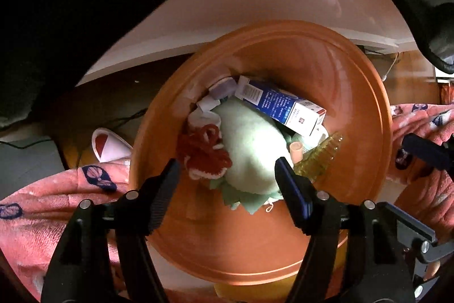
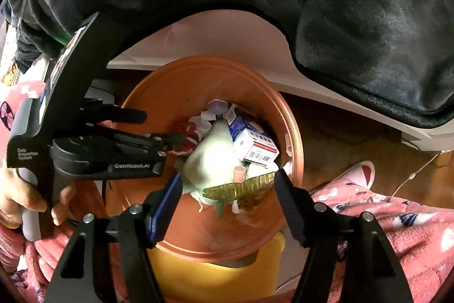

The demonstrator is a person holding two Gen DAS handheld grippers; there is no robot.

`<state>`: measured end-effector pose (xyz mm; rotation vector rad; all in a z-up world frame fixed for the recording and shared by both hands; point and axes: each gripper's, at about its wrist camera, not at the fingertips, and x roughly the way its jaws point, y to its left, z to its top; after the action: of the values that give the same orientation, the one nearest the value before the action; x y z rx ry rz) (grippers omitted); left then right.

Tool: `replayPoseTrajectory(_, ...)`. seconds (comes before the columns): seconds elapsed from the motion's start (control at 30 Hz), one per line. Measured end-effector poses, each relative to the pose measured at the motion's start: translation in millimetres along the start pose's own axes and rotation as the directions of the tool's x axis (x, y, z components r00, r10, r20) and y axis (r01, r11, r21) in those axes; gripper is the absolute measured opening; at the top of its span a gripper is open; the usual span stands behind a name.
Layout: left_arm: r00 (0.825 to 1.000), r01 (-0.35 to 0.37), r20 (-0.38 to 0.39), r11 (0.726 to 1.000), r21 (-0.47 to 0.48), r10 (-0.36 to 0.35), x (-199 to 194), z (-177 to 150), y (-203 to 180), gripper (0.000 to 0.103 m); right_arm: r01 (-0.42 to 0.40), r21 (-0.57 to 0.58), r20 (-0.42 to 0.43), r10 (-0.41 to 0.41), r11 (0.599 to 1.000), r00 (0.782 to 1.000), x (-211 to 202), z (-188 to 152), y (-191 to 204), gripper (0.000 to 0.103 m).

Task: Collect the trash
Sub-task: 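Release the purple case and hair clip into the orange basin, then grasp the pale green bottle with the left gripper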

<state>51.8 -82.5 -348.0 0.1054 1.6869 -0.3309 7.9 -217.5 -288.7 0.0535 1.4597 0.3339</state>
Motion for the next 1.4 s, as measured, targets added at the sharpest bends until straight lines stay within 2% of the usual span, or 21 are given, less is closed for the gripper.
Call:
replayPoseTrajectory(0.3, 0.997, -0.008, 0.073, 1.000, -0.022, 0.010, -14.9, -4.3, 4.2, 0.068, 0.019, 0.008, 0.054, -0.019, 1.000, 0.998, -11.1, -5.8, -1.9, 0.066)
replayPoseTrajectory(0.4, 0.989, 0.004, 0.146, 1.000, -0.019, -0.001, -38.3, -12.5, 3.3, 0.068, 0.047, -0.006, 0.110, -0.046, 0.999, 0.993, -29.9, -9.1, 2.6, 0.068)
replayPoseTrajectory(0.47, 0.974, 0.009, 0.225, 1.000, 0.000, -0.009, -62.4, -22.9, 0.8, 0.068, 0.071, -0.028, 0.169, -0.065, 0.997, 0.983, -49.9, -13.4, 8.0, 0.072)
replayPoseTrajectory(0.57, 0.936, -0.010, 0.352, 0.999, 0.033, -0.002, -101.5, -43.6, -3.6, 0.068, 0.080, -0.051, 0.271, -0.064, 0.995, 0.960, -82.3, -20.3, 13.7, 0.081)
replayPoseTrajectory(0.6, 0.917, -0.017, 0.399, 0.999, 0.045, -0.003, -118.0, -52.5, -4.3, 0.068, 0.084, -0.055, 0.312, -0.063, 0.995, 0.948, -95.7, -22.9, 14.9, 0.082)
replayPoseTrajectory(0.67, 0.884, -0.028, 0.467, 0.998, 0.049, 0.002, -143.0, -63.6, -4.4, 0.077, 0.089, -0.059, 0.374, -0.061, 0.994, 0.925, -117.5, -25.8, 15.8, 0.083)
replayPoseTrajectory(0.77, 0.814, -0.054, 0.581, 0.997, 0.047, 0.017, -185.9, -76.8, -4.5, 0.080, 0.080, -0.056, 0.458, -0.045, 0.995, 0.888, -150.4, -26.3, 14.8, 0.084)
replayPoseTrajectory(0.83, 0.759, -0.081, 0.650, 0.995, 0.050, 0.029, -215.7, -81.2, -6.2, 0.082, 0.075, -0.056, 0.494, -0.038, 0.996, 0.869, -165.4, -25.0, 14.8, 0.085)
replayPoseTrajectory(0.87, 0.741, -0.089, 0.671, 0.995, 0.048, 0.034, -225.1, -82.2, -7.1, 0.082, 0.073, -0.055, 0.515, -0.034, 0.996, 0.856, -175.4, -23.7, 15.2, 0.085)
replayPoseTrajectory(0.9, 0.707, -0.101, 0.706, 0.993, 0.053, 0.034, -241.6, -82.0, -8.1, 0.083, 0.070, -0.053, 0.533, -0.031, 0.996, 0.846, -183.8, -22.9, 15.3, 0.086)
replayPoseTrajectory(0.97, 0.675, -0.103, 0.737, 0.992, 0.070, 0.018, -260.4, -77.6, -7.5, 0.084, 0.071, -0.049, 0.567, -0.031, 0.996, 0.823, -197.6, -22.5, 16.1, 0.087)
replayPoseTrajectory(1.07, 0.613, -0.125, 0.789, 0.991, 0.053, 0.035, -293.8, -55.4, -3.7, 0.089, 0.074, -0.046, 0.597, -0.032, 0.996, 0.802, -209.0, -19.8, 15.7, 0.088)
replayPoseTrajectory(1.13, 0.589, -0.115, 0.808, 0.992, 0.053, 0.025, -308.9, -35.5, 2.4, 0.090, 0.074, -0.042, 0.601, -0.034, 0.996, 0.798, -210.7, -18.0, 14.1, 0.088)
replayPoseTrajectory(1.2, 0.563, -0.115, 0.826, 0.992, 0.043, 0.030, -325.8, -7.1, 9.3, 0.090, 0.075, -0.041, 0.593, -0.036, 0.996, 0.804, -206.0, -13.8, 13.4, 0.088)
replayPoseTrajectory(1.27, 0.549, -0.129, 0.835, 0.991, 0.037, 0.041, -337.3, 23.2, 11.3, 0.090, 0.085, -0.040, 0.586, -0.045, 0.996, 0.809, -203.1, -11.6, 13.7, 0.088)
replayPoseTrajectory(1.3, 0.542, -0.143, 0.839, 0.989, 0.033, 0.051, -342.7, 49.3, 13.1, 0.090, 0.089, -0.039, 0.583, -0.050, 0.995, 0.811, -199.3, -10.8, 14.2, 0.088)
replayPoseTrajectory(1.37, 0.559, -0.141, 0.827, 0.990, 0.024, 0.059, -348.3, 82.5, 22.7, 0.090, 0.086, -0.033, 0.575, -0.051, 0.996, 0.817, -196.4, -8.4, 13.2, 0.088)
replayPoseTrajectory(1.4, 0.578, -0.133, 0.813, 0.991, 0.006, 0.073, -349.3, 106.6, 26.9, 0.090, 0.081, -0.028, 0.570, -0.051, 0.996, 0.820, -194.7, -7.0, 12.0, 0.088)
